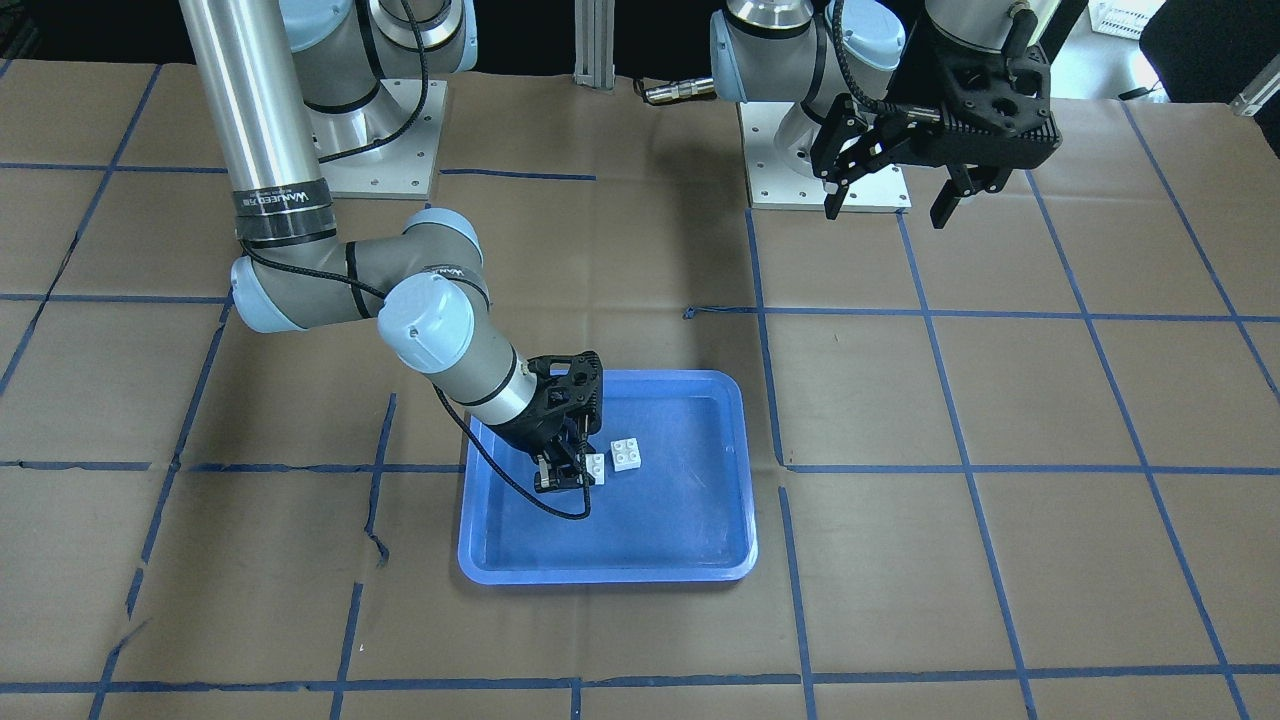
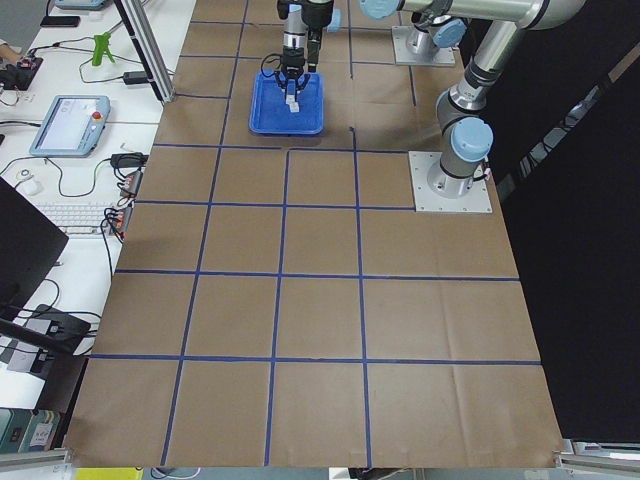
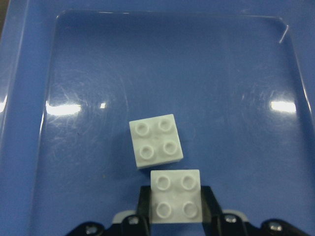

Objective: Assemble white blocks and place on blue tray

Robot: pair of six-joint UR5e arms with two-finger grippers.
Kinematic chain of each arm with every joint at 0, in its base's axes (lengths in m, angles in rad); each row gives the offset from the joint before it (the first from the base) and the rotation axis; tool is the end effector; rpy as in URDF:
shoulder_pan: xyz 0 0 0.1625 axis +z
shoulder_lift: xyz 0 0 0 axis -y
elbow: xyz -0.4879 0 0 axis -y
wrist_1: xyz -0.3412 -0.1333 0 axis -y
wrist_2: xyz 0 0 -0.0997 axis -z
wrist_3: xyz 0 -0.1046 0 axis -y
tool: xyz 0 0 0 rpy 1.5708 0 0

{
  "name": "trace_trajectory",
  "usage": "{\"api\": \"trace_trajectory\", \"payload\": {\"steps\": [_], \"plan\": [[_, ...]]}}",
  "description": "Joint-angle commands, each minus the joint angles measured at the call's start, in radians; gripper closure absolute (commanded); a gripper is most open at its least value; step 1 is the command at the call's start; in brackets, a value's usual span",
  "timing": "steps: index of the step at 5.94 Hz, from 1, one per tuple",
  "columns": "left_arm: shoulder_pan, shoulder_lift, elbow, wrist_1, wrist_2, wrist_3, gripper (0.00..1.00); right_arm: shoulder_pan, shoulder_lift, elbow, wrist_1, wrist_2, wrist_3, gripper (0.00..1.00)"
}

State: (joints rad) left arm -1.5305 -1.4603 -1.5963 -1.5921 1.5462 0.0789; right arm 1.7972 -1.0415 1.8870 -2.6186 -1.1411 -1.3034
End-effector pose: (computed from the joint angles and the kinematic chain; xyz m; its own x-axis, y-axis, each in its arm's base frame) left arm -0.1200 -0.3975 0.5784 -0.9990 0.0400 0.0195 0.0387 0.9971 -0.0654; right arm 0.3047 -0.5347 0.2552 -0.0170 -0.9962 0.0860 -0.8944 -0.0233 -0.4467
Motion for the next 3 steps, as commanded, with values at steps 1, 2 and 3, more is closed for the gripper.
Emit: {"api": "trace_trajectory", "payload": {"steps": [1,2,3], "plan": [[0.001,0.005,0.001,-0.003,0.000,-0.002,0.01,0.005,0.000,0.004,0.000,0.001,0.024,0.69],[0.001,0.008,0.001,-0.003,0.000,-0.002,0.01,0.005,0.000,0.004,0.000,0.003,0.026,0.69],[0.003,0.009,0.001,-0.005,-0.001,-0.002,0.01,0.005,0.000,0.006,0.000,0.009,0.042,0.69]]}}
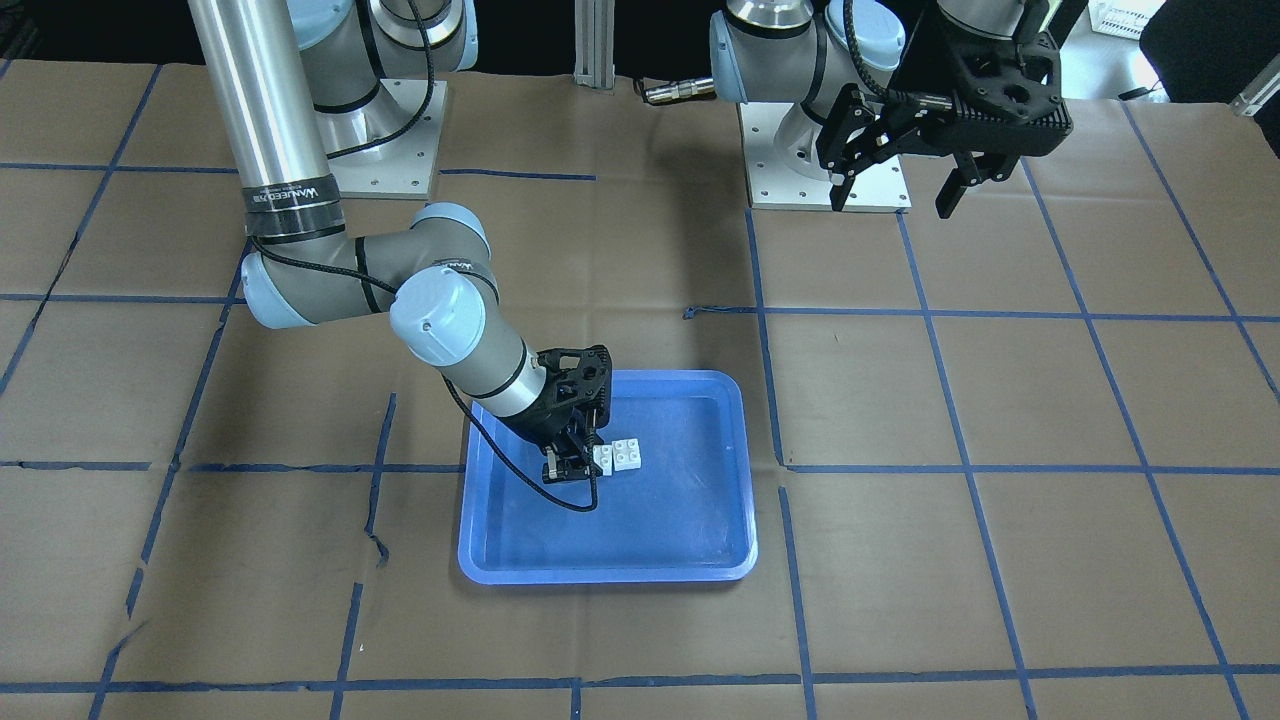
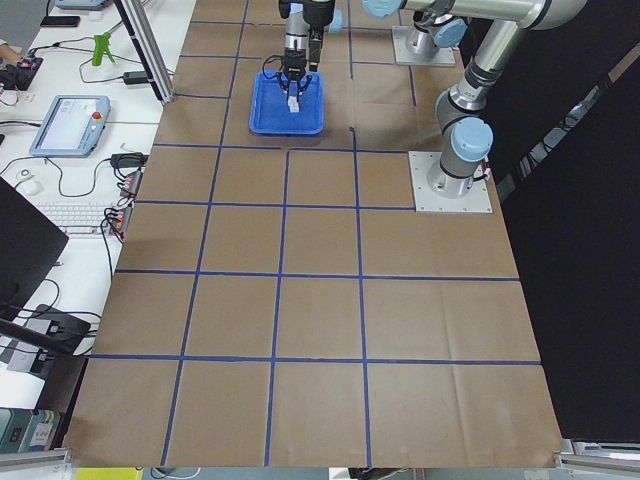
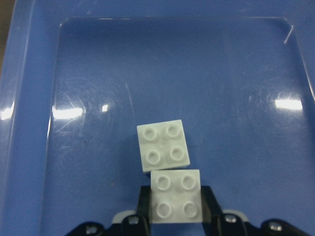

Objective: Assemble white blocks and place on blue tray

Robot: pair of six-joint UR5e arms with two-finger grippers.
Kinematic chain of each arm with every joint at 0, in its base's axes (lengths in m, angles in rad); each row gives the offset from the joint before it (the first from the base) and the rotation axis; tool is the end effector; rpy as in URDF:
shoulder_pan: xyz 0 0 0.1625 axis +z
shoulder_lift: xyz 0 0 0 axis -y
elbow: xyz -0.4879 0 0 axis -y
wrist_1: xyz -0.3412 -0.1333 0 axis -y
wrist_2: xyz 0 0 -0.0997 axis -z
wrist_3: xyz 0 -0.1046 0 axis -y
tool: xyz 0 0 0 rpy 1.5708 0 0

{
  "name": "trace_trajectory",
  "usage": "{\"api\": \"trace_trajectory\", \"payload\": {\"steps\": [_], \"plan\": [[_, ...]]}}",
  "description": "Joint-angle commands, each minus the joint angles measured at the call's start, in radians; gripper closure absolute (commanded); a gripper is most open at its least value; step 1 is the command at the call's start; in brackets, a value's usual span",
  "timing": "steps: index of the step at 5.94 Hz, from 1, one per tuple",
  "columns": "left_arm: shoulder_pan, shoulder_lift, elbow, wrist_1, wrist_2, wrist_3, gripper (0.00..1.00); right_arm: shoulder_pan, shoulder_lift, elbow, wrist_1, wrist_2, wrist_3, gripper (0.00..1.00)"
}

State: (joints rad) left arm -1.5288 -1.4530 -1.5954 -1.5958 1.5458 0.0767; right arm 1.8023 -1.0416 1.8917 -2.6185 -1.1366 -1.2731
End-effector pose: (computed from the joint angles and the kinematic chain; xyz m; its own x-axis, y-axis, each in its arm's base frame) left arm -0.1195 -0.3943 0.5812 -0.9992 0.0362 0.0196 0.0348 0.9970 -0.0699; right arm 0.3075 -0.5315 0.2538 -0.0384 -0.9970 0.0667 -0.8920 0.0041 -0.4519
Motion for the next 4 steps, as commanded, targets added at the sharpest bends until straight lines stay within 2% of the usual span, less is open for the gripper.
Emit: {"api": "trace_trajectory", "payload": {"steps": [1,4], "plan": [[0.001,0.003,0.000,-0.001,0.000,0.000,0.01,0.000,0.000,0.000,0.000,0.003,0.061,0.69],[0.001,0.005,0.000,0.000,0.000,-0.002,0.01,0.000,0.000,0.000,-0.002,0.006,0.069,0.69]]}}
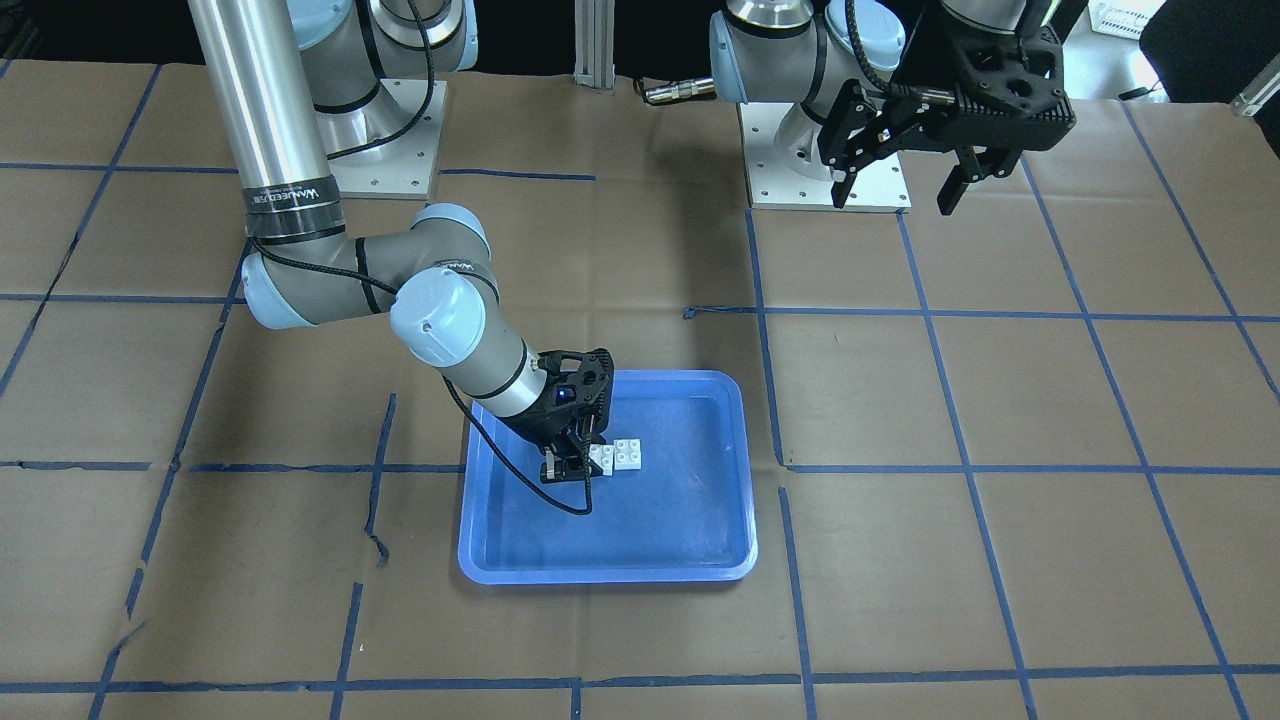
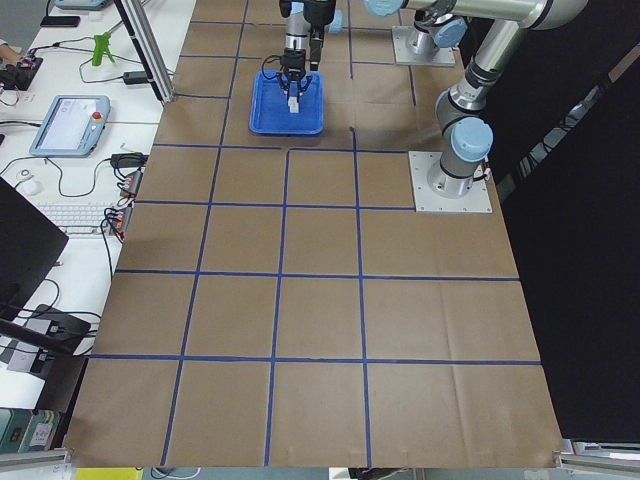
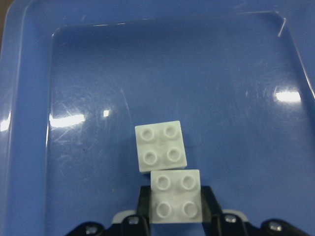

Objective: Assemble white blocks and place on blue tray

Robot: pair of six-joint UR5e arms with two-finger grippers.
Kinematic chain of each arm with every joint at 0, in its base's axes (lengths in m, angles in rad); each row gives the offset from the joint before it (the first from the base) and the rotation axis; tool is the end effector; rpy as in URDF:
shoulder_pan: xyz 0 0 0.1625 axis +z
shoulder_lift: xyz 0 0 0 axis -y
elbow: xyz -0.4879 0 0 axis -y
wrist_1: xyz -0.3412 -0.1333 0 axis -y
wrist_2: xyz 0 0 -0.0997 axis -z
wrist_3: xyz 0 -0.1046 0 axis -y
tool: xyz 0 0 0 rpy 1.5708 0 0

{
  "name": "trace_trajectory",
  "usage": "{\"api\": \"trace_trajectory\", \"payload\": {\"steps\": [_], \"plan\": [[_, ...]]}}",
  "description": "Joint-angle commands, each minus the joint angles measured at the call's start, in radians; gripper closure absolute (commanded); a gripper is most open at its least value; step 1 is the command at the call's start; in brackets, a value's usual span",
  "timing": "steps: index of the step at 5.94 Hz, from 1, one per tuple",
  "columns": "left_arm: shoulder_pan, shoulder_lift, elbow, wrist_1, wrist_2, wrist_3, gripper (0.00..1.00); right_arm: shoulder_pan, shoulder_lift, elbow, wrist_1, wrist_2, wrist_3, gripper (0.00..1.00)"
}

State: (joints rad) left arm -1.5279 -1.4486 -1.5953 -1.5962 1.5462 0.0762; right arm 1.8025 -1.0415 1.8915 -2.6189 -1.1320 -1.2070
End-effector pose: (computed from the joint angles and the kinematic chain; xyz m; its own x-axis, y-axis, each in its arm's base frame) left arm -0.1191 -0.3926 0.5829 -0.9992 0.0349 0.0190 0.0334 0.9967 -0.0739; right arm 0.3080 -0.5314 0.2541 -0.0963 -0.9947 0.0357 -0.8856 0.0692 -0.4593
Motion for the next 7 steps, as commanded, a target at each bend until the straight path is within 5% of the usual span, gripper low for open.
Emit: {"api": "trace_trajectory", "payload": {"steps": [1,7], "plan": [[0.000,0.001,0.000,0.001,0.000,-0.004,0.01,0.000,0.000,-0.002,-0.001,0.001,0.027,0.69],[0.002,0.000,0.000,0.007,-0.002,-0.009,0.01,0.000,0.005,-0.002,-0.003,0.011,0.029,0.60]]}}
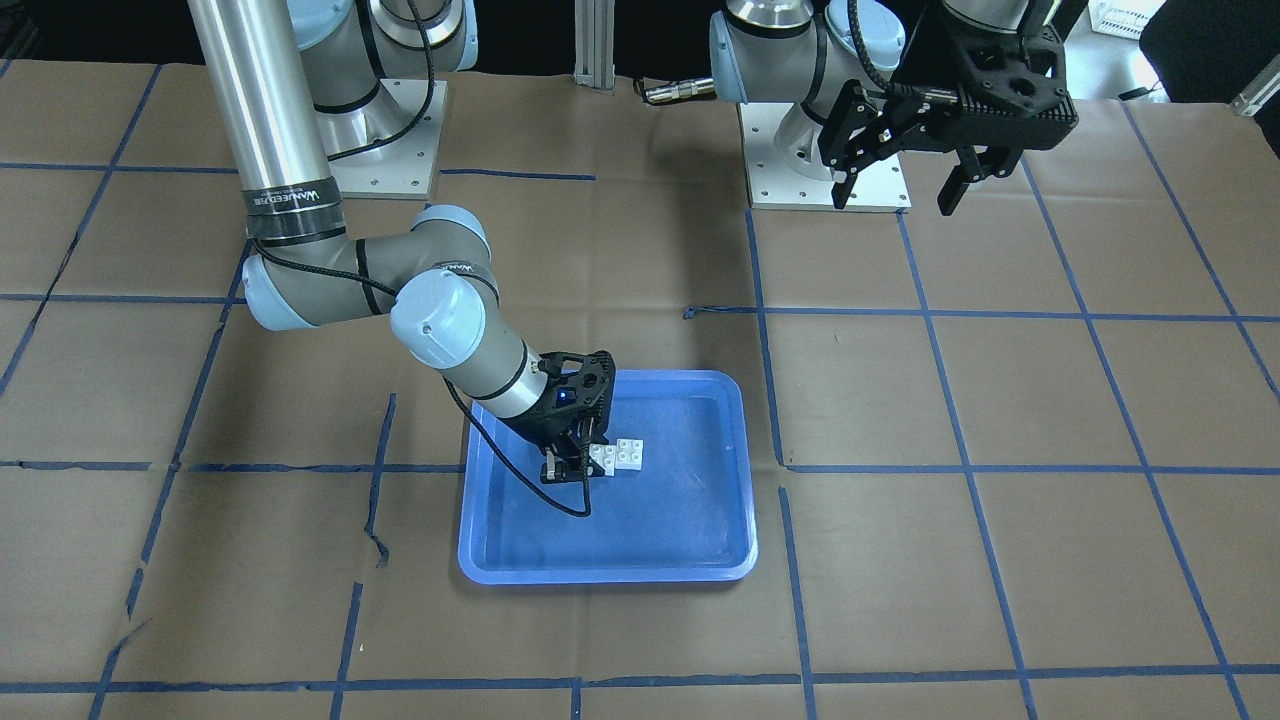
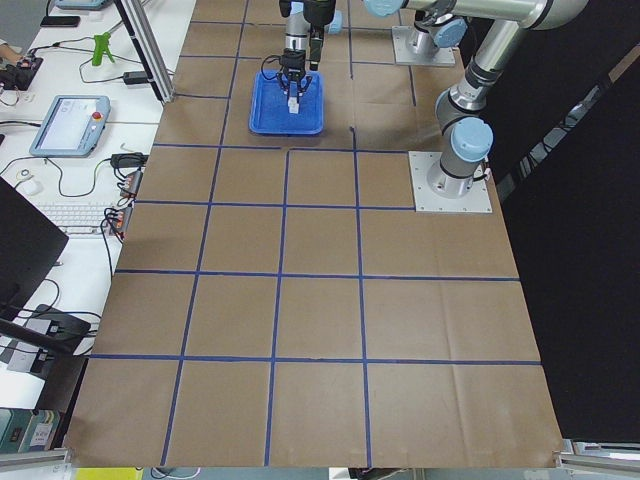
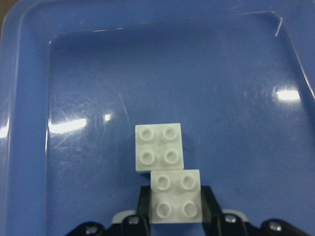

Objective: Assemble white blocks and place on blue tray

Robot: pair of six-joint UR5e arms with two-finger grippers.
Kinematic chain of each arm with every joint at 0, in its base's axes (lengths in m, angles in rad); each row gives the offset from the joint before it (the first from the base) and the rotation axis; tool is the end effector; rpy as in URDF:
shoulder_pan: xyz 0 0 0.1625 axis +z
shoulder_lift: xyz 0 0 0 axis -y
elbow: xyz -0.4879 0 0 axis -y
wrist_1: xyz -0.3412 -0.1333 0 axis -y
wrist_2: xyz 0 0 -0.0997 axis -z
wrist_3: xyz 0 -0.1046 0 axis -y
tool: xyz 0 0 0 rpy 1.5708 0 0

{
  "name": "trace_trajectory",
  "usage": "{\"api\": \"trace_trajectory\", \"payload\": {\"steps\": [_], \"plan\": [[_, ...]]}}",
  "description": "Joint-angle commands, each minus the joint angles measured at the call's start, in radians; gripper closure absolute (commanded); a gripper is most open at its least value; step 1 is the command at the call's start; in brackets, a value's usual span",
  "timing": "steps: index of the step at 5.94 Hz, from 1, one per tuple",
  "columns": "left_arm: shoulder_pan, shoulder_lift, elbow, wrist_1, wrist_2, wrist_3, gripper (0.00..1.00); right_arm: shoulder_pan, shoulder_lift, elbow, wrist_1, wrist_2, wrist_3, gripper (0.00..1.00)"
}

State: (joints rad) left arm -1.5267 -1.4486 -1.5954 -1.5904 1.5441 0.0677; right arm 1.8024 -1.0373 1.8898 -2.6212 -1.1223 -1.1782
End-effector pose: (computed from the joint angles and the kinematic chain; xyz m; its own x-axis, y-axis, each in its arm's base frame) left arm -0.1189 -0.3933 0.5835 -0.9994 0.0255 0.0213 0.0237 0.9965 -0.0795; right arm 0.3091 -0.5322 0.2529 -0.1201 -0.9926 0.0190 -0.8783 0.0973 -0.4680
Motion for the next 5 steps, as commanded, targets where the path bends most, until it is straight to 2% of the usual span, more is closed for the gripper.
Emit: {"api": "trace_trajectory", "payload": {"steps": [1,5], "plan": [[0.000,0.000,0.000,-0.002,0.001,0.000,0.01,0.000,-0.003,0.000,0.001,0.001,0.000,0.60],[0.000,0.002,0.000,-0.002,0.001,0.000,0.01,0.000,-0.003,0.000,0.003,0.012,0.005,0.61]]}}
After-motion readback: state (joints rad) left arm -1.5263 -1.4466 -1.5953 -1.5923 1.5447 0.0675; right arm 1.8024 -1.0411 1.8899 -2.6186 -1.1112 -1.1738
